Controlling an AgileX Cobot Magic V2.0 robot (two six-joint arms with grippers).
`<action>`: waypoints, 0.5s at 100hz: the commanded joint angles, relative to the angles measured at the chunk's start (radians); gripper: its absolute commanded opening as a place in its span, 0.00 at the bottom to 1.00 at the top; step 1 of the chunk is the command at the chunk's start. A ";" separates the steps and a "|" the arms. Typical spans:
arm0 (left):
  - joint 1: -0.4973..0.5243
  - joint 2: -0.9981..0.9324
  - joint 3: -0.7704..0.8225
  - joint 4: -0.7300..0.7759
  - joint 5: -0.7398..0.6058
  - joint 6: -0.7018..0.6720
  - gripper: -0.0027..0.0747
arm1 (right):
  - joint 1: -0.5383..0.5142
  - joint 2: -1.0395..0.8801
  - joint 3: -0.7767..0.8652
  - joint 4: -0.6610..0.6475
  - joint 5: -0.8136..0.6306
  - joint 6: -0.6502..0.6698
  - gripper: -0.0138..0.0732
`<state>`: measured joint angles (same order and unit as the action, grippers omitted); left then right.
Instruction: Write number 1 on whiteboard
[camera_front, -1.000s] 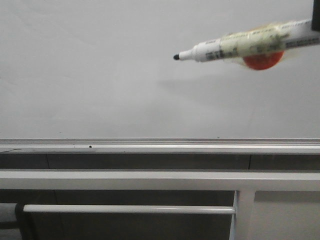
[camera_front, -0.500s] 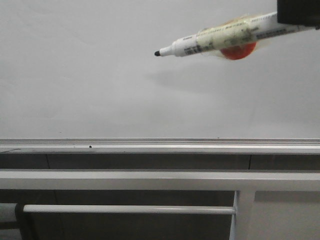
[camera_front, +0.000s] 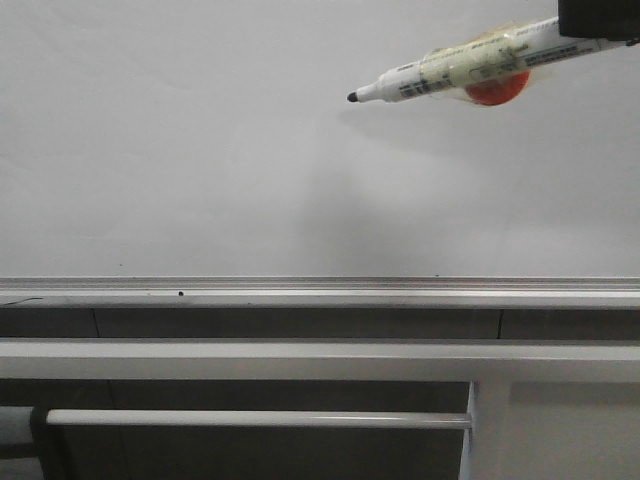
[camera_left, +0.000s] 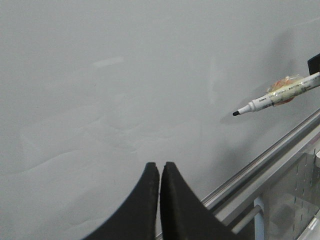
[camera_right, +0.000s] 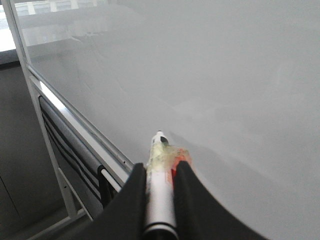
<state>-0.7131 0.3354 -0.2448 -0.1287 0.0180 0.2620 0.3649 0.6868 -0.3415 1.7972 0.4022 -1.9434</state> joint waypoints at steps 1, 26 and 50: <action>0.002 0.006 -0.023 -0.001 -0.081 -0.011 0.01 | -0.001 0.006 -0.039 0.060 0.019 -0.013 0.11; 0.002 0.006 -0.023 -0.001 -0.084 -0.011 0.01 | -0.001 0.006 -0.048 0.060 0.008 -0.014 0.11; 0.002 0.006 -0.023 -0.001 -0.084 -0.011 0.01 | -0.001 0.010 -0.073 0.060 0.003 -0.014 0.11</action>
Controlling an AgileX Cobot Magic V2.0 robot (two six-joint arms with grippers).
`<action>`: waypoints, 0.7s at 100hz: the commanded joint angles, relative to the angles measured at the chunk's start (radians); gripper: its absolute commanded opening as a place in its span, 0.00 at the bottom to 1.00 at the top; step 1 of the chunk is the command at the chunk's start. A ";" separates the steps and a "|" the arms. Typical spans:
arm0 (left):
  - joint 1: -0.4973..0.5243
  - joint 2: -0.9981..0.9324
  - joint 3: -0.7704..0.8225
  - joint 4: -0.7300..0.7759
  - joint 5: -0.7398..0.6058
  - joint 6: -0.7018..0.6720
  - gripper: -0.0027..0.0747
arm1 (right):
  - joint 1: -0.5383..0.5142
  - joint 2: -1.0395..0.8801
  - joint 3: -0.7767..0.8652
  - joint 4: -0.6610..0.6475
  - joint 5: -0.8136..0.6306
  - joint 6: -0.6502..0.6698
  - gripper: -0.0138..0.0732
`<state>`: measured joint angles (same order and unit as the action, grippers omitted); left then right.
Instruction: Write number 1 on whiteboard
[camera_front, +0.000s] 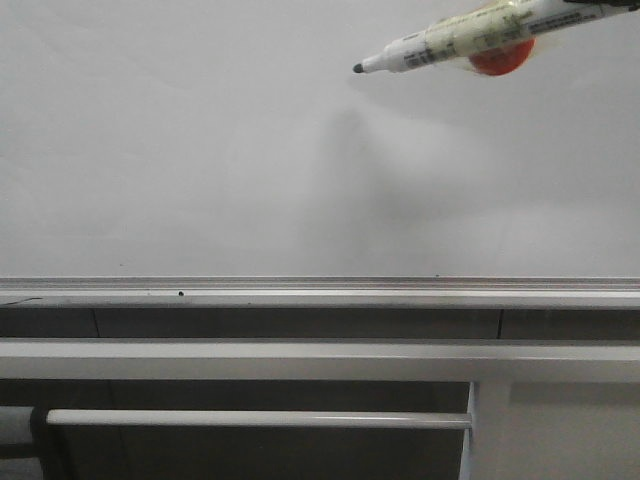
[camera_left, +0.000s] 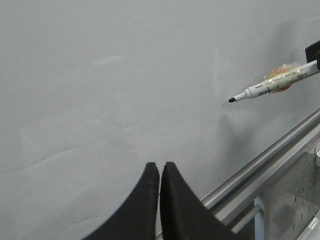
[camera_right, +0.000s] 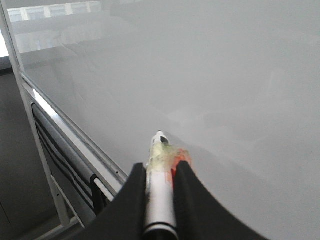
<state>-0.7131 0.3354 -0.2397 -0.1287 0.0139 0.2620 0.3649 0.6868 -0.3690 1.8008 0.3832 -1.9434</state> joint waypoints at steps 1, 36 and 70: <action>0.002 0.006 -0.028 -0.001 -0.080 -0.011 0.01 | -0.001 0.014 -0.045 0.057 0.022 -0.016 0.11; 0.002 0.006 -0.028 -0.001 -0.080 -0.011 0.01 | -0.001 0.042 -0.045 0.057 0.018 -0.016 0.11; 0.002 0.006 -0.028 -0.001 -0.080 -0.011 0.01 | -0.001 0.042 -0.045 0.057 -0.026 -0.026 0.11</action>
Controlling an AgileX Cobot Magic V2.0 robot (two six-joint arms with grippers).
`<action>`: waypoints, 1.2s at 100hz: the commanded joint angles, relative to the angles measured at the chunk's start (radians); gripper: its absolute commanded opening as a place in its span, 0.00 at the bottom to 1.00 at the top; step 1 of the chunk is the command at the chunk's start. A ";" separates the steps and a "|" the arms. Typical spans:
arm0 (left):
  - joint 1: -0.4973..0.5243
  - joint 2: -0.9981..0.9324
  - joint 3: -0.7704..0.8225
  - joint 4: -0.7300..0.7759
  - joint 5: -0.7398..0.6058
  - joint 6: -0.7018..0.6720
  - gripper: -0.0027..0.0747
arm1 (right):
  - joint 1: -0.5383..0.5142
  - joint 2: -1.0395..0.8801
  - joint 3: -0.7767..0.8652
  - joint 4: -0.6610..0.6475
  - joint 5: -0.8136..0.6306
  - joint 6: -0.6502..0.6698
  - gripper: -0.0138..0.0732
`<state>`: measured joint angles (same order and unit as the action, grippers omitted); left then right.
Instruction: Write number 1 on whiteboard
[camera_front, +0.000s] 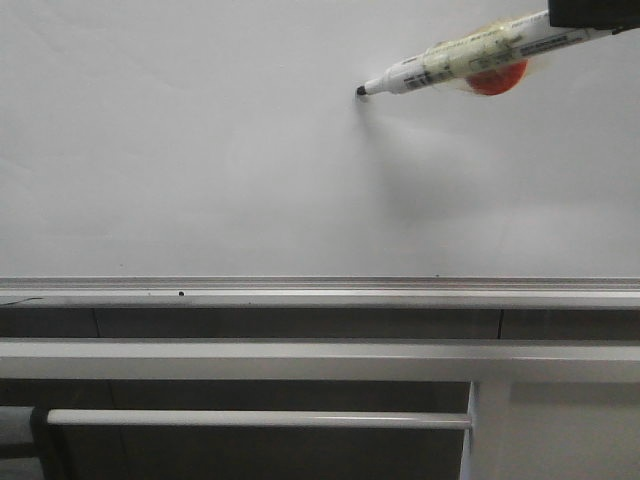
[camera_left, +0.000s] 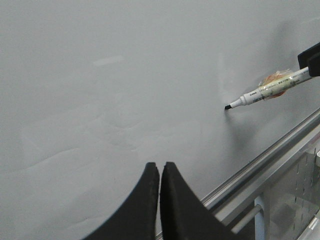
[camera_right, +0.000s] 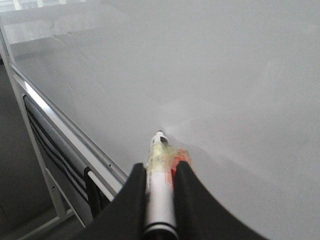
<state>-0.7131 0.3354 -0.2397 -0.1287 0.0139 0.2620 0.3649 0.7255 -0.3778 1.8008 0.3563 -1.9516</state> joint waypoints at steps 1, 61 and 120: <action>0.002 0.006 -0.028 -0.001 -0.080 -0.011 0.01 | -0.001 0.003 -0.036 0.057 0.000 -0.017 0.11; 0.002 0.006 -0.028 -0.001 -0.082 -0.011 0.01 | -0.001 0.045 -0.036 0.057 0.000 -0.017 0.11; 0.002 0.006 -0.028 -0.001 -0.085 -0.011 0.01 | -0.001 0.194 -0.036 0.057 0.057 -0.017 0.11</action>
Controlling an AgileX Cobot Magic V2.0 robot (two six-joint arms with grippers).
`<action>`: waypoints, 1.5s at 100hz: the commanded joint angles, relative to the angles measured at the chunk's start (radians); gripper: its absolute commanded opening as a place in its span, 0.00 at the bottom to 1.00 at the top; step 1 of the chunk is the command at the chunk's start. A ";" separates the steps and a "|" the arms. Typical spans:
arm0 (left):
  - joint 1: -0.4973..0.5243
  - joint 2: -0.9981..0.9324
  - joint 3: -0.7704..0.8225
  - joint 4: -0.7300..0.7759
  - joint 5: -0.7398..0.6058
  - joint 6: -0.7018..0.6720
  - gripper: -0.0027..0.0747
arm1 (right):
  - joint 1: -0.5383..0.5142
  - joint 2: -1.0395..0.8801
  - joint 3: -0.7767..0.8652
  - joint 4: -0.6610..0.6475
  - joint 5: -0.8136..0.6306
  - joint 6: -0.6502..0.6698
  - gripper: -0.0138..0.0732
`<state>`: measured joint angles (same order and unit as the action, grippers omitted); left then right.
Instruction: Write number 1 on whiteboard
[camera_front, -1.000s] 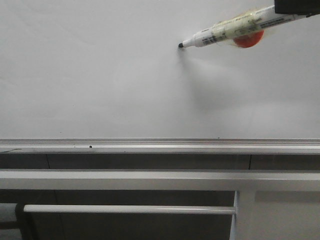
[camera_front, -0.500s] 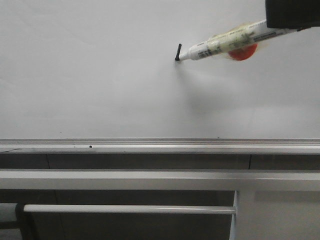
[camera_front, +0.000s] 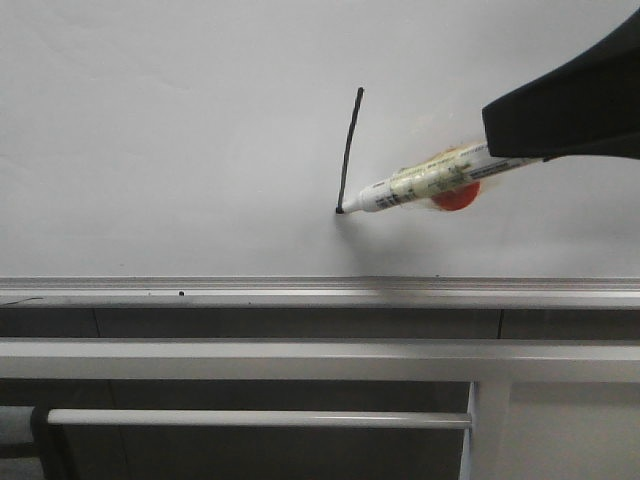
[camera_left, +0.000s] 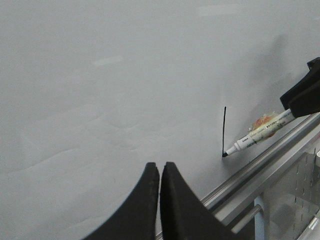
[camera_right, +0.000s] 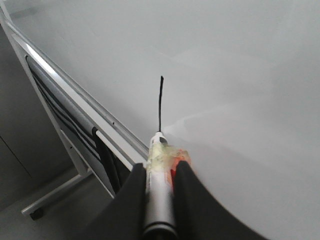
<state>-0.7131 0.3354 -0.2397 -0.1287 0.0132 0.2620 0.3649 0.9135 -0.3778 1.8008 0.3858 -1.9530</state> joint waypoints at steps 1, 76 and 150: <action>0.002 0.006 -0.028 -0.001 -0.084 -0.011 0.01 | -0.001 0.006 -0.036 0.057 0.027 -0.016 0.11; -0.013 0.006 -0.028 0.075 -0.038 -0.009 0.01 | 0.012 -0.221 0.105 0.035 0.206 0.144 0.11; -0.485 0.361 -0.058 0.384 0.050 -0.005 0.01 | 0.095 0.091 -0.055 -0.060 0.282 0.153 0.11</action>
<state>-1.1899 0.6359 -0.2473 0.2508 0.1503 0.2620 0.4260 0.9774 -0.3757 1.7189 0.6628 -1.8068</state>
